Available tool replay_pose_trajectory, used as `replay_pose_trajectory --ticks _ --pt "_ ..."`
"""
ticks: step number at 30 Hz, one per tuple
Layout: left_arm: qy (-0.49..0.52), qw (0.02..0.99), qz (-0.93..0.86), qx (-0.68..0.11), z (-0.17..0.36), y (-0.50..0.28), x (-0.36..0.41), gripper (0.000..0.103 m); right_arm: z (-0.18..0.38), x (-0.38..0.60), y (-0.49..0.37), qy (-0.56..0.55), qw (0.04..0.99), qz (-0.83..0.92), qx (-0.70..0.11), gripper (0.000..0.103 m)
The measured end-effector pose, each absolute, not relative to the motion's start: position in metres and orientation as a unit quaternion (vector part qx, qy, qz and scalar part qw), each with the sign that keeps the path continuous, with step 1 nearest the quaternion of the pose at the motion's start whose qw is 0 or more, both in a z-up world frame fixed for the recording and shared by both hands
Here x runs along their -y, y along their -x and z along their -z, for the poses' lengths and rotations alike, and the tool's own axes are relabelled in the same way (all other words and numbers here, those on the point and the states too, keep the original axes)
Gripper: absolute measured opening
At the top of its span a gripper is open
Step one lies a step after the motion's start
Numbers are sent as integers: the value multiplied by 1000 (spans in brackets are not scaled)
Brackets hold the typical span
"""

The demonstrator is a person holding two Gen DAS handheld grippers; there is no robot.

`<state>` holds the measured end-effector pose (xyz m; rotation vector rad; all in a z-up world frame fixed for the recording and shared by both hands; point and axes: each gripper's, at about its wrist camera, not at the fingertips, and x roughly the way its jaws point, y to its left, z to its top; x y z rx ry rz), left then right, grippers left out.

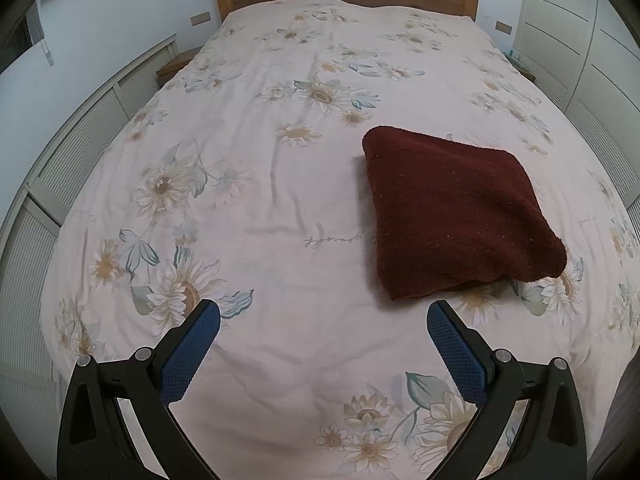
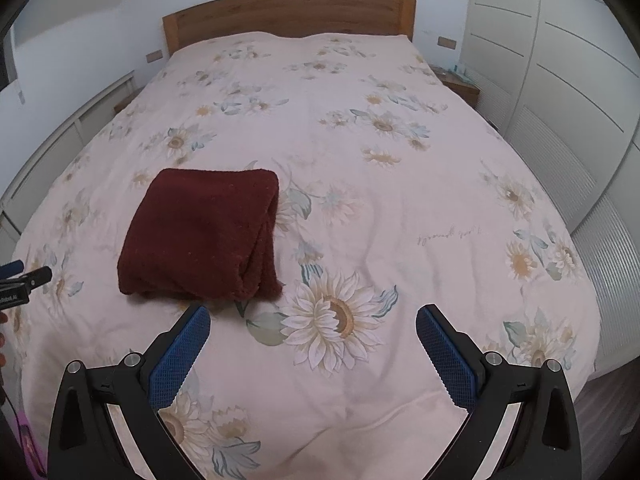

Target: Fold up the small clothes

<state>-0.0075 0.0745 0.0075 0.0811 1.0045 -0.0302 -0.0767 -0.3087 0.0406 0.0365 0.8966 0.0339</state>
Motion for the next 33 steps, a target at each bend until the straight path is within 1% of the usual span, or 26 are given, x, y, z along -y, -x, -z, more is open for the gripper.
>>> replay_pose_trajectory --ticks 33 --pt "-52 875 18 -481 -12 16 -67 102 -44 301 83 -8 901 -24 -433 103"
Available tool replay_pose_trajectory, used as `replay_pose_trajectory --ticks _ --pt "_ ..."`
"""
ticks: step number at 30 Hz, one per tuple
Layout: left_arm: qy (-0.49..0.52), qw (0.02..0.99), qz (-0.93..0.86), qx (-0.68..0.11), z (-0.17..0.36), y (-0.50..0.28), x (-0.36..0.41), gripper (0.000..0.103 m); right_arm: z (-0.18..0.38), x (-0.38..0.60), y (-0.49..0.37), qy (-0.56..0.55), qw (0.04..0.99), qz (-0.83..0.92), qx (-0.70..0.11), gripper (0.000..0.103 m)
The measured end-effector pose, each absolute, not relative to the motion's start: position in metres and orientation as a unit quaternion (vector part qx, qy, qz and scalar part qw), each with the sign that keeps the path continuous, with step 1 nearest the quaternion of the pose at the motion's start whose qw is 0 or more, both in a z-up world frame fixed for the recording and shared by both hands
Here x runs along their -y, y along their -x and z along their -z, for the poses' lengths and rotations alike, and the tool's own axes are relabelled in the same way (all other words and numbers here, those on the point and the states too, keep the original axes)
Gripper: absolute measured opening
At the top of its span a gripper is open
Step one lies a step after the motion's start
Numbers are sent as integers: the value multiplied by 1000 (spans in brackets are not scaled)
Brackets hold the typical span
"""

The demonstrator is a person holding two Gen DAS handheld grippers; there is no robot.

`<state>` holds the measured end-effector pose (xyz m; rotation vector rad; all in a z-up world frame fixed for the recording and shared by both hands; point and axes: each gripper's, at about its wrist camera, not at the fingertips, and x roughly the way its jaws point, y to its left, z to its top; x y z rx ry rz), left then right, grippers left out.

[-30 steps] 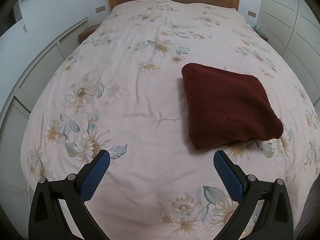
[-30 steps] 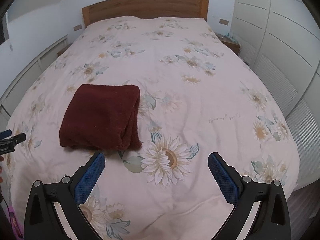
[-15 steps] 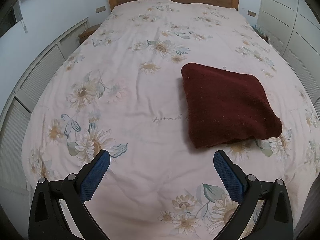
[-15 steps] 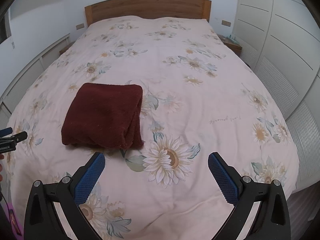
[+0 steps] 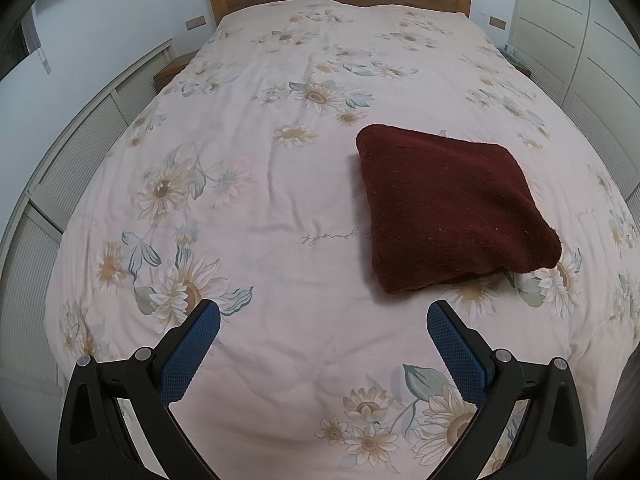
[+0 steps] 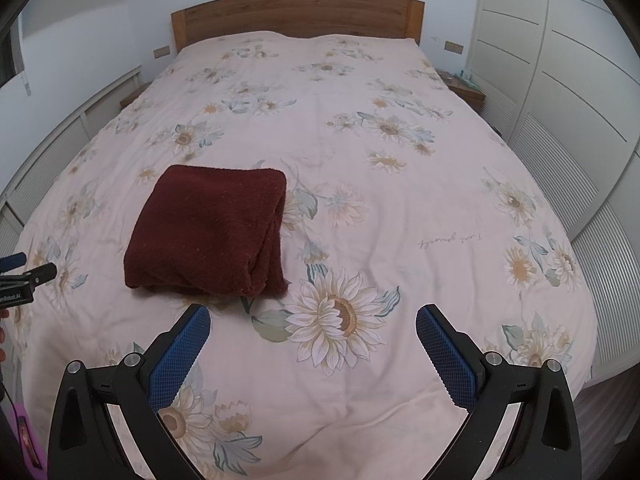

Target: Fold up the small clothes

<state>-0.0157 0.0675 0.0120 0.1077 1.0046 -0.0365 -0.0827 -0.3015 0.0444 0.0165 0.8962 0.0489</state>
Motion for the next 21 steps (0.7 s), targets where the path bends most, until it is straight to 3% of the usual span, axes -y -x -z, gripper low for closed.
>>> replay_pose_trajectory --ticks 21 --pt "-54 875 19 -481 -12 15 -65 102 -37 301 77 1 893 -36 -450 103"
